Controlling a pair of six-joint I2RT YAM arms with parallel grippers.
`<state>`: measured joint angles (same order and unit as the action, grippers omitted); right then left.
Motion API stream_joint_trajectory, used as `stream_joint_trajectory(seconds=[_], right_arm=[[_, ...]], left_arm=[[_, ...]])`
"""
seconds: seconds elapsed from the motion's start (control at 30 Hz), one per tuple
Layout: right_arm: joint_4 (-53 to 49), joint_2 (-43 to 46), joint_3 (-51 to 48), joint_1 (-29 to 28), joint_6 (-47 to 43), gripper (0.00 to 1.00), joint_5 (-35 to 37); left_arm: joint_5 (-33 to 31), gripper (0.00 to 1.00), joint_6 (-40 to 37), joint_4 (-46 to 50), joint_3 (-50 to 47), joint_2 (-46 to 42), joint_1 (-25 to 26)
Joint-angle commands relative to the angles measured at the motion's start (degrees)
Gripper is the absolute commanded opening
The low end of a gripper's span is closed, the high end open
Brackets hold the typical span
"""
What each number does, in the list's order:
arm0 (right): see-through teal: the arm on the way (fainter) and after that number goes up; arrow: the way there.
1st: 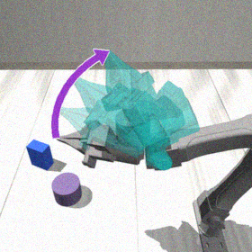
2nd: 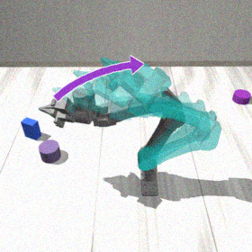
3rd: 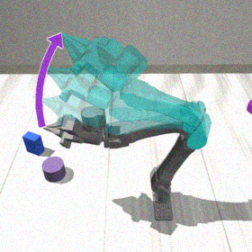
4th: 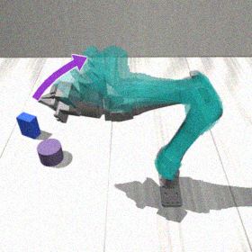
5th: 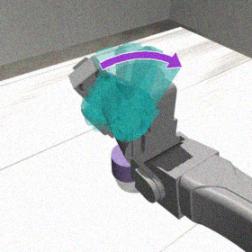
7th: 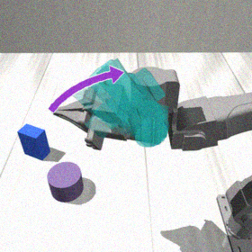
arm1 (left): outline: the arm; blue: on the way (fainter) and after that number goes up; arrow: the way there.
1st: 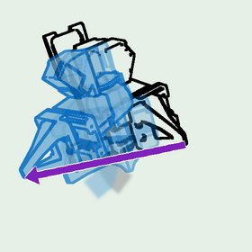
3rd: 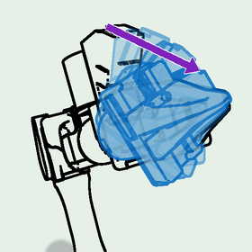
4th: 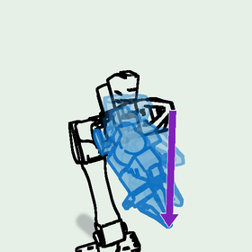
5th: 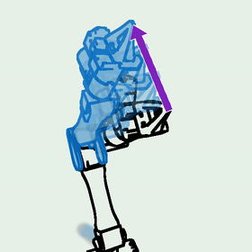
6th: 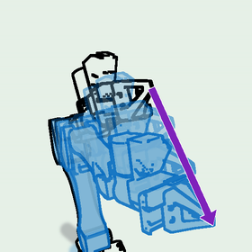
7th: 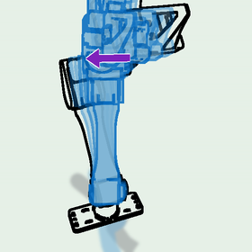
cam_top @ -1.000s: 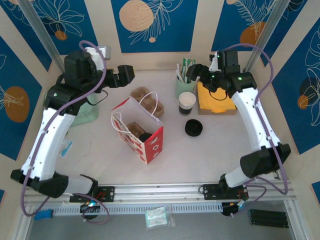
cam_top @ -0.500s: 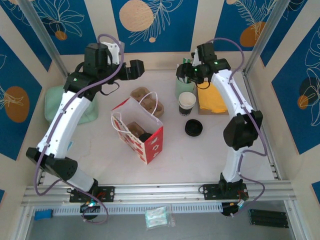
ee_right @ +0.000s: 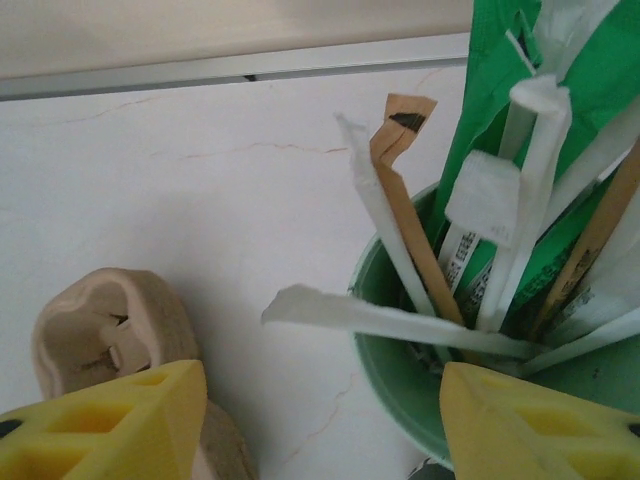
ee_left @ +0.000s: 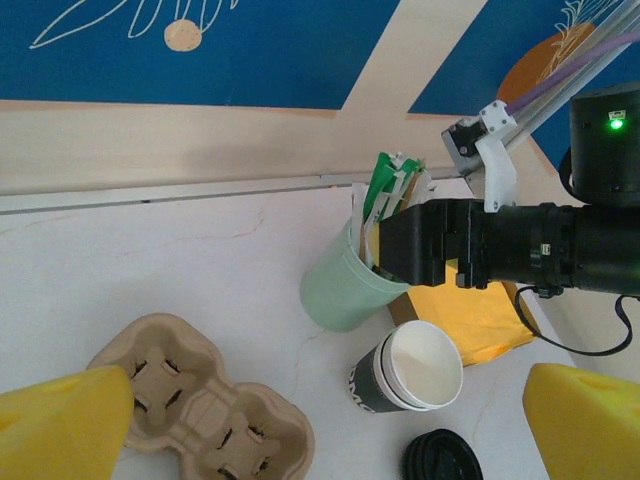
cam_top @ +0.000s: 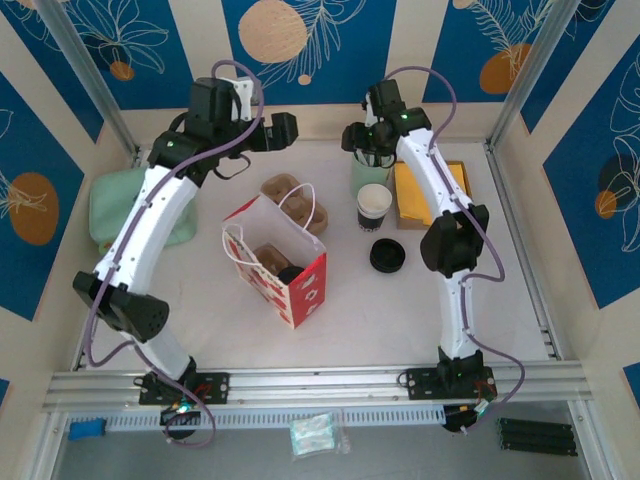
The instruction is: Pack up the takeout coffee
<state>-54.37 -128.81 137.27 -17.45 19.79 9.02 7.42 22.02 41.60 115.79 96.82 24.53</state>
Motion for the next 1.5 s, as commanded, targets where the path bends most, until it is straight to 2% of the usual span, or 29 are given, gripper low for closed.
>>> stream_joint_trajectory(seconds=[0.0, 0.37, 0.6, 0.67, 0.93, 1.23, 1.47], right_arm=[[-2.5, -1.7, 3.4, -0.4, -2.1, 0.61, 1.8], [-3.6, -6.0, 8.8, -0.4, -2.7, 0.53, 1.4], [-3.5, -7.2, 10.3, -0.4, -2.8, 0.45, 0.5], [-3.6, -7.4, 10.5, -0.5, -2.9, 0.38, 0.1], [-4.1, -6.8, 10.9, -0.5, -3.6, 0.25, 0.2], [-4.3, -4.9, 10.5, -1.0, -5.7, 0.00, 2.7], [-3.5, -1.9, 8.8, -1.0, -6.2, 0.00, 4.8]], left_arm=[[0.9, 0.99, 0.0, 2.9, 3.1, 2.0, 0.8], [0.9, 1.00, 0.7, 3.6, 3.7, 3.4, 2.2], [0.9, 1.00, 0.7, 4.2, 4.3, 4.0, 2.6], [1.0, 0.99, 0.6, 4.6, 4.6, 4.3, 2.7], [1.2, 0.99, 0.6, 5.8, 6.3, 5.2, 3.0], [1.2, 1.00, 0.5, 5.9, 6.4, 5.1, 3.4], [1.0, 0.99, 0.2, 5.8, 6.4, 4.9, 3.8]])
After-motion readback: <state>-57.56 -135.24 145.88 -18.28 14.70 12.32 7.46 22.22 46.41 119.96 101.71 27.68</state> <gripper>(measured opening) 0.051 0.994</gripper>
